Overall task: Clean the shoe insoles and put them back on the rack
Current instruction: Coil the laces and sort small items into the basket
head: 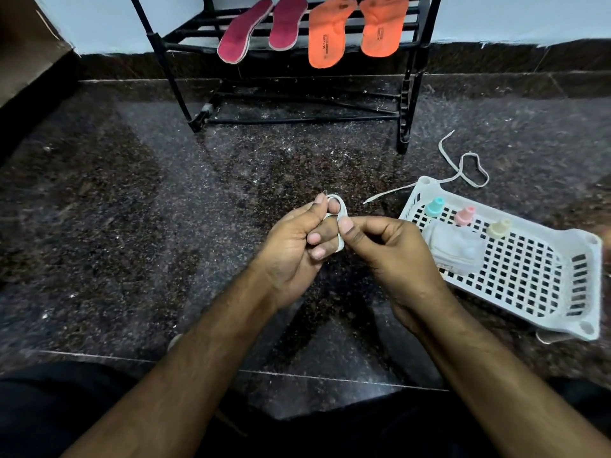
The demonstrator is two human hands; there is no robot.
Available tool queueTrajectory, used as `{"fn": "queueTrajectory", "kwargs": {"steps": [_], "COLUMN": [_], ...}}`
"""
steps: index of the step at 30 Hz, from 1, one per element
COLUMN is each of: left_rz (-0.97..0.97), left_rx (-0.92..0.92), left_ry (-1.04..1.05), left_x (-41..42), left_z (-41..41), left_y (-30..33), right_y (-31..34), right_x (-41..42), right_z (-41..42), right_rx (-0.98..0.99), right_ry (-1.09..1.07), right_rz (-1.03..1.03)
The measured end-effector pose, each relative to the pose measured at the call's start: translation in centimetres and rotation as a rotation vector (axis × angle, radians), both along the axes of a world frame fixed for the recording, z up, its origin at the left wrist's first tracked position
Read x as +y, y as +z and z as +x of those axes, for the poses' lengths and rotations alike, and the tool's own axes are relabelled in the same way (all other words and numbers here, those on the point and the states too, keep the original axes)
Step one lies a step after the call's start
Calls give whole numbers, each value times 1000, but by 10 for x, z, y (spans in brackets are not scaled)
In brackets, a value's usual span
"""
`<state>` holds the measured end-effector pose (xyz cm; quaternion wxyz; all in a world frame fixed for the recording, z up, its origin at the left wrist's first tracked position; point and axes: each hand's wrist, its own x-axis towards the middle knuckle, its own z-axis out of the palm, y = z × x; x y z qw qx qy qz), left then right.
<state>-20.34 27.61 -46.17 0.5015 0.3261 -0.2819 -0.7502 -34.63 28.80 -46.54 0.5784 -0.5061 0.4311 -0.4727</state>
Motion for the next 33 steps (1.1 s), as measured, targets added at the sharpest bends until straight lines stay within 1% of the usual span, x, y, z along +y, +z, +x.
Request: {"fn": "queueTrajectory", "kwargs": {"steps": [2, 5, 9, 11, 15, 20, 23, 31, 33], "left_rz": [-6, -10, -52, -81, -110, -104, -77, -86, -109], "left_rx": [-6, -51, -114, -145, -229, -215, -237, -388, -454], "left_ry": [14, 24, -23, -50, -99, -135, -133, -219, -253], "left_x": [0, 0, 0, 2, 14, 36, 46, 39, 34], "left_z": [-2, -6, -9, -14, -31, -48, -65, -147, -167], "left_y": [0, -2, 4, 10, 17, 30, 36, 31, 28], "right_y": [-4, -11, -10, -4, 4, 20, 24, 14, 10], "right_x": [-3, -7, -6, -2, 13, 38, 49, 57, 53], "right_z": [-2, -6, -13, -19, -41, -60, -76, -149, -167], "right_rx": [121, 256, 518, 588, 627, 603, 632, 547, 549], "right_ry": [-49, -124, -204, -235, -247, -262, -293, -418, -456], "right_rz": [-64, -107, -197, -240, -240, -216, -226, -31, 11]}}
